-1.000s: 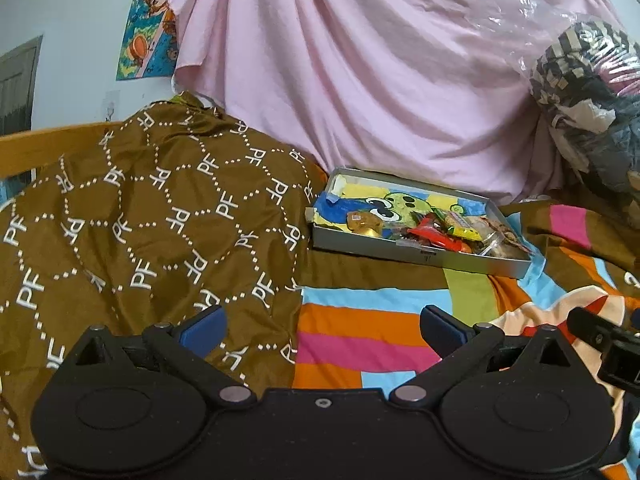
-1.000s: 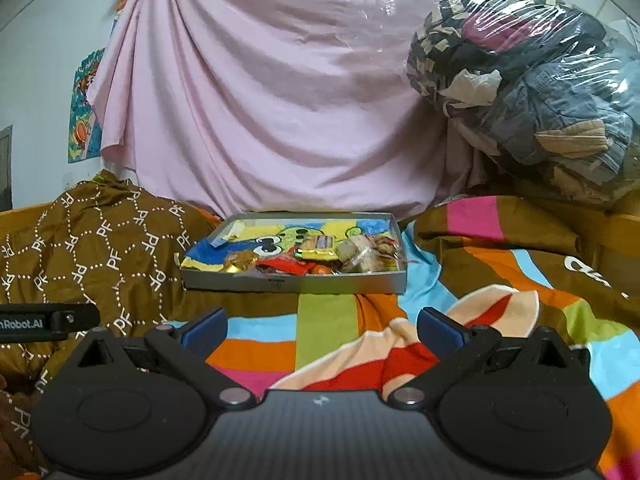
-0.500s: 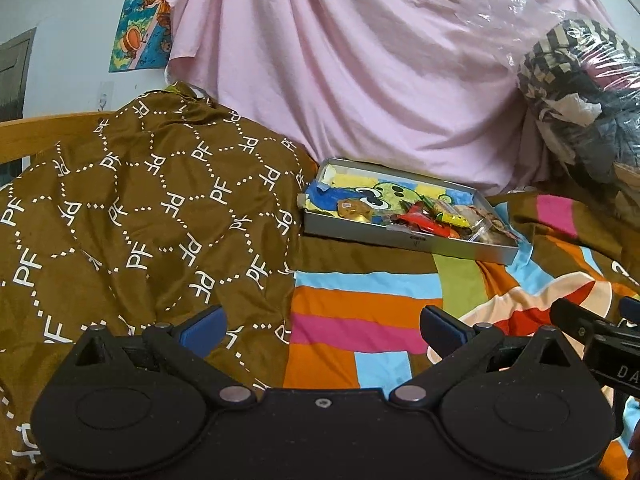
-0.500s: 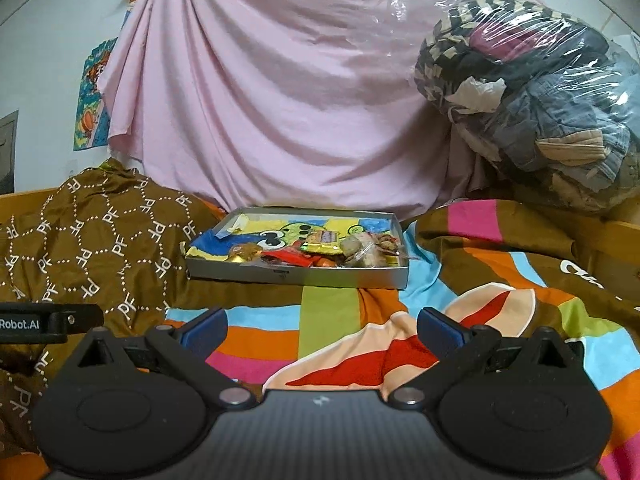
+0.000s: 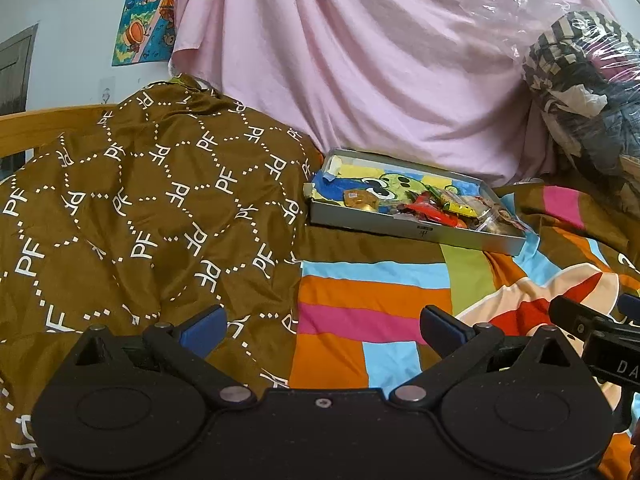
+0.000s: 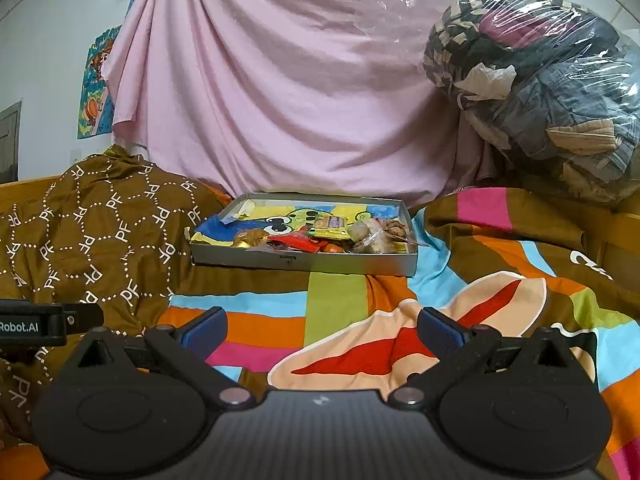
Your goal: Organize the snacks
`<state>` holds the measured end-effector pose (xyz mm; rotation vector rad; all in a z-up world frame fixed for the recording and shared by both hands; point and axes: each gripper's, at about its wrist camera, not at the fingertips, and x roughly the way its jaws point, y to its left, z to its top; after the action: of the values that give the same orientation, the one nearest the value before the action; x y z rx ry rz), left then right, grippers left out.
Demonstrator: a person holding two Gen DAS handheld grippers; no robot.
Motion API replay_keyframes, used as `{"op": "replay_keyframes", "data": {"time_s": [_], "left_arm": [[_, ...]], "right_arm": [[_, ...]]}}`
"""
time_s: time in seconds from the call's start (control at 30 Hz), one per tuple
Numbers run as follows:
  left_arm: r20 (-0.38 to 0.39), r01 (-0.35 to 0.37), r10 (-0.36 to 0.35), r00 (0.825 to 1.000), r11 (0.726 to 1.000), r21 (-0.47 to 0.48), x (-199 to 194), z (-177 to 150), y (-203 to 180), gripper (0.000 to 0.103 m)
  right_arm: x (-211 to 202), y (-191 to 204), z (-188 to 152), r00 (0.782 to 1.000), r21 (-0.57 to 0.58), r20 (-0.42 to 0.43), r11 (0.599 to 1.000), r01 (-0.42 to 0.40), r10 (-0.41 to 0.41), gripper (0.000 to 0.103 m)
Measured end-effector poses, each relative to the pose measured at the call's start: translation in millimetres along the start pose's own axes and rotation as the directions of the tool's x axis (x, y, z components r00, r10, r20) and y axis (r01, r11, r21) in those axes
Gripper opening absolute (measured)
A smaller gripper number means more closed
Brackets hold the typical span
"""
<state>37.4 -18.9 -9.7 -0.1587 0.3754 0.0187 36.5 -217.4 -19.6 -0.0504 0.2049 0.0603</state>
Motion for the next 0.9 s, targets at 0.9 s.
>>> {"op": "replay_keyframes", "data": {"time_s": [0.9], "left_arm": [[-0.032,-0.039,0.039,0.999,0.999,0.017,-1.4,0.7,-5.2,0.102]], "right_arm": [[1.5,1.0,-1.1,1.000,-0.016,-0.012,1.000,-0.014,0.014,0.103]]}}
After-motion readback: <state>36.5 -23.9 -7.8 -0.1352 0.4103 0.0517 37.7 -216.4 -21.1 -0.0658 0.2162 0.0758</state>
